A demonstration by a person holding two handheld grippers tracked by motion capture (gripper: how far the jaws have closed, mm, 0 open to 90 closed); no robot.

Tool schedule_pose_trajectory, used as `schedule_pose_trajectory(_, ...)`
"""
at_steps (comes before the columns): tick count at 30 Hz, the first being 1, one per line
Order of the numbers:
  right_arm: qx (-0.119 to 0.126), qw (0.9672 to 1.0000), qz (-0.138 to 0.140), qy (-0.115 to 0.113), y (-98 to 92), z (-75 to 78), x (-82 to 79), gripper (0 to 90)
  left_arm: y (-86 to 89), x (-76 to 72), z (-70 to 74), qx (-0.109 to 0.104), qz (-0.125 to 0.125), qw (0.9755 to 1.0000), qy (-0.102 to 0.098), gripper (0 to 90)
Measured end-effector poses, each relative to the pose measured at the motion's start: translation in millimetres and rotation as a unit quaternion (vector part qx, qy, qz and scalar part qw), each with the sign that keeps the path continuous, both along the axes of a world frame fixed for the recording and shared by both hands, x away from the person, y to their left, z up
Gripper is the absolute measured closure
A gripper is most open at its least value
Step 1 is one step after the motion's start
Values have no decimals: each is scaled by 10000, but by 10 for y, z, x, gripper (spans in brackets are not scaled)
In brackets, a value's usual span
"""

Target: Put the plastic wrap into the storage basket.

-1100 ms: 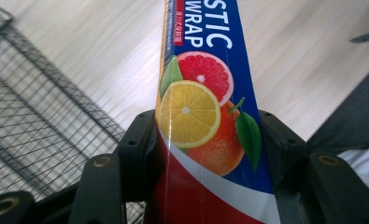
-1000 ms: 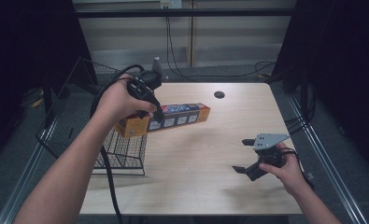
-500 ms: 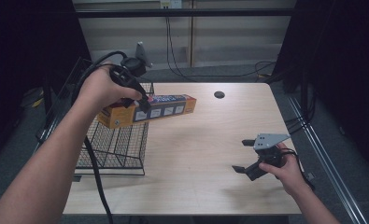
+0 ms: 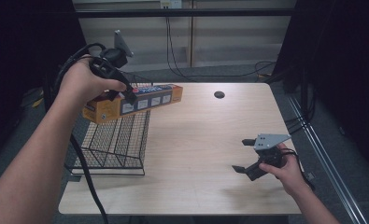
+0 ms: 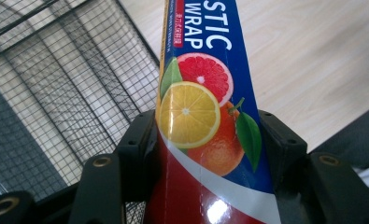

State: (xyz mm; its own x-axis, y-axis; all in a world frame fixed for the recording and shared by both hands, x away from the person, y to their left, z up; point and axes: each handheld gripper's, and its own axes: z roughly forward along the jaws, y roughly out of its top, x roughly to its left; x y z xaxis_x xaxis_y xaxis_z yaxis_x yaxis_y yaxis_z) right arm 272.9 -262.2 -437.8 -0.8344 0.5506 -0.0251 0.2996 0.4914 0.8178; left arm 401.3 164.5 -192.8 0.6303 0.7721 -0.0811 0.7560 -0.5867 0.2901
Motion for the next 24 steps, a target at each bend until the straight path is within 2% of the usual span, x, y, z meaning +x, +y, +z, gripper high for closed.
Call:
schedule_pose_trajectory(5,-54,10000,48,15,4,-8,-1,0,174,-8,37,-22,191,9998,15,451)
schedule_pose_trajectory(8,4,10000,15,21,-1,-14,-15,0,270,-20,66,8,369,9993,-24,451)
schedule_pose_trajectory(12,12,10000,48,20,-5,-19,-35,0,406,-29,105,-75,671,9977,-65,451)
schedule_pose_trajectory(15,18,10000,35,10,-7,-15,-45,0,512,-21,118,-93,883,9959,-151,451)
schedule_pose_trajectory(16,19,10000,30,7,-7,-14,-50,0,594,-17,123,-128,1081,9939,-195,451)
schedule_pose_trajectory(19,39,10000,40,7,-14,-11,-52,0,666,-18,125,-123,1218,9922,-228,451)
schedule_pose_trajectory(22,45,10000,27,1,-19,-12,-49,0,775,-14,110,-159,1418,9895,-224,451)
schedule_pose_trajectory(24,48,10000,42,12,-18,-12,-48,0,827,-21,101,-90,1573,9871,-275,452)
